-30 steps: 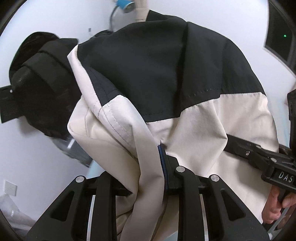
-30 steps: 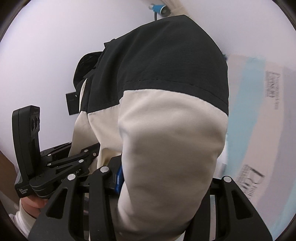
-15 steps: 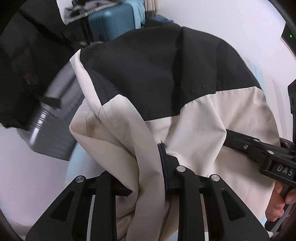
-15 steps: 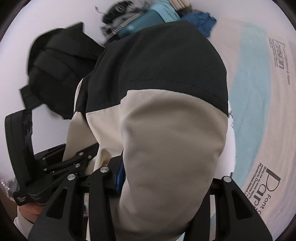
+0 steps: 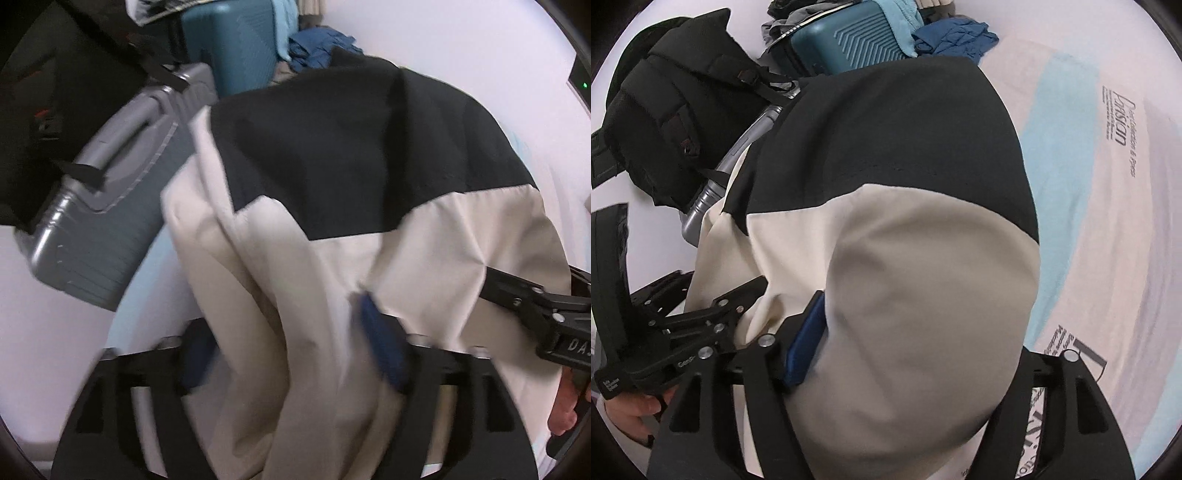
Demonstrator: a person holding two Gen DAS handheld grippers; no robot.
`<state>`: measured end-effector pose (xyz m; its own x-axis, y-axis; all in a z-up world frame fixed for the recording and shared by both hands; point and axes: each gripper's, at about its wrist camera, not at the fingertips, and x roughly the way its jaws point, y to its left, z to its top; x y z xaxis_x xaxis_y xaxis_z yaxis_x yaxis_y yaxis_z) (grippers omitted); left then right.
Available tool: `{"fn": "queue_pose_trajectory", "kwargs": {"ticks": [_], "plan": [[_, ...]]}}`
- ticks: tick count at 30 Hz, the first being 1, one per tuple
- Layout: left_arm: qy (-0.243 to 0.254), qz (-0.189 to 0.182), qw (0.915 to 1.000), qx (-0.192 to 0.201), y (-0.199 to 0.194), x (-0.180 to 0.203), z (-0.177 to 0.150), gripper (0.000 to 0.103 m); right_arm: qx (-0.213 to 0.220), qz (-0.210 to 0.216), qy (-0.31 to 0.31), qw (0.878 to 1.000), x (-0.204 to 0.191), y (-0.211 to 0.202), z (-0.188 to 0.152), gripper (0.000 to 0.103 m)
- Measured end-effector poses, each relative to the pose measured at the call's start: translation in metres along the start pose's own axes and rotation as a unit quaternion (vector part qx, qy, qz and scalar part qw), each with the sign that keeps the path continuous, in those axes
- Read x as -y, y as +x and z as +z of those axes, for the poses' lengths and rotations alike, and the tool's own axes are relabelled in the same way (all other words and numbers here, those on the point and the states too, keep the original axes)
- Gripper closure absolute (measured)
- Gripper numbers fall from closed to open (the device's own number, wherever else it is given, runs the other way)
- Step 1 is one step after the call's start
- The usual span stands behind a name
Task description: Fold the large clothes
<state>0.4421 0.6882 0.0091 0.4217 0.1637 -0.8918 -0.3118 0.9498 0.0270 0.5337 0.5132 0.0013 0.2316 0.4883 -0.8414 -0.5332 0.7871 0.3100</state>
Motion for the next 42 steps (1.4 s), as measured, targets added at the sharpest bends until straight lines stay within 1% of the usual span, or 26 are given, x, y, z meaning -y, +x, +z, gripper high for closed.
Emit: {"fn": "queue_pose_trajectory", "kwargs": {"ticks": [1,2,3,5,8,9,10,11,13,15,16,18,21,22,23,24,27,28,30,33,36,39,41,42], "plan": [[-0.001,0.009,0.9999,0.008,-0.002,-0.003,0.000,0.013,0.006,-0.016,-0.006,1.000,-0.002,-0.004,-0.002,0.023],[0.000,0.016,0.9998,0.008,-0.001,-0.005,0.000,0.012,0.006,-0.023,-0.008,1.000,-0.005,-0.006,-0.004,0.019],[-0.002,0.020,0.9998,0.000,0.001,-0.008,0.000,0.012,0.010,-0.034,-0.008,0.999,-0.004,-0.011,-0.005,0.015],[-0.009,0.022,0.9997,-0.004,0.001,-0.013,-0.002,0.012,0.028,-0.070,-0.020,0.997,-0.002,-0.019,-0.009,0.011],[-0.008,0.044,0.9990,0.008,-0.010,-0.022,-0.003,0.012,0.045,-0.109,-0.035,0.992,-0.005,-0.034,-0.017,0.010],[-0.007,0.051,0.9986,0.014,-0.016,-0.021,-0.004,0.009,0.053,-0.119,-0.037,0.991,-0.007,-0.038,-0.017,0.010],[-0.010,0.060,0.9978,0.025,-0.028,-0.021,-0.008,0.006,0.069,-0.134,-0.041,0.988,-0.012,-0.047,-0.021,0.010],[-0.015,0.063,0.9973,0.036,-0.042,-0.021,-0.016,0.006,0.079,-0.139,-0.041,0.986,-0.015,-0.055,-0.023,0.010],[-0.028,0.051,0.9968,0.054,-0.064,-0.025,-0.029,0.006,0.103,-0.141,-0.041,0.984,-0.016,-0.076,-0.038,0.010],[-0.030,0.062,0.9956,0.063,-0.084,-0.023,-0.045,0.006,0.117,-0.143,-0.042,0.982,-0.017,-0.094,-0.052,0.010],[-0.030,0.069,0.9948,0.069,-0.097,-0.019,-0.056,0.006,0.126,-0.135,-0.042,0.982,-0.019,-0.108,-0.066,0.010],[-0.037,0.070,0.9929,0.088,-0.124,-0.011,-0.081,0.006,0.139,-0.132,-0.045,0.980,-0.024,-0.126,-0.084,0.010],[-0.042,0.078,0.9896,0.113,-0.160,0.004,-0.116,0.006,0.166,-0.121,-0.059,0.977,-0.036,-0.162,-0.123,0.010],[-0.043,0.082,0.9890,0.116,-0.173,0.011,-0.130,0.006,0.179,-0.123,-0.066,0.974,-0.040,-0.178,-0.142,0.010],[-0.042,0.086,0.9885,0.117,-0.186,0.019,-0.145,0.006,0.185,-0.125,-0.069,0.972,-0.043,-0.186,-0.151,0.007],[-0.043,0.089,0.9883,0.117,-0.193,0.024,-0.156,0.006,0.195,-0.128,-0.073,0.970,-0.047,-0.200,-0.169,0.007],[-0.065,0.085,0.9880,0.112,-0.226,0.042,-0.205,0.006,0.204,-0.132,-0.082,0.966,-0.055,-0.225,-0.204,0.007],[-0.069,0.085,0.9875,0.113,-0.231,0.045,-0.214,0.006,0.205,-0.135,-0.085,0.966,-0.058,-0.232,-0.218,0.007],[-0.073,0.088,0.9861,0.120,-0.243,0.051,-0.237,0.006,0.202,-0.134,-0.090,0.966,-0.062,-0.242,-0.240,0.007],[-0.073,0.085,0.9846,0.134,-0.258,0.058,-0.270,0.006,0.201,-0.148,-0.092,0.964,-0.067,-0.249,-0.277,0.007],[-0.079,0.077,0.9850,0.133,-0.264,0.057,-0.300,0.006,0.187,-0.139,-0.082,0.969,-0.069,-0.247,-0.299,0.007],[-0.074,0.073,0.9861,0.130,-0.263,0.052,-0.313,0.006,0.171,-0.141,-0.075,0.972,-0.075,-0.239,-0.316,0.007],[-0.065,0.083,0.9856,0.132,-0.264,0.051,-0.319,0.006,0.174,-0.132,-0.072,0.973,-0.079,-0.239,-0.326,0.007],[-0.063,0.086,0.9854,0.133,-0.264,0.051,-0.321,0.006,0.176,-0.136,-0.070,0.972,-0.081,-0.238,-0.329,0.007]]}}
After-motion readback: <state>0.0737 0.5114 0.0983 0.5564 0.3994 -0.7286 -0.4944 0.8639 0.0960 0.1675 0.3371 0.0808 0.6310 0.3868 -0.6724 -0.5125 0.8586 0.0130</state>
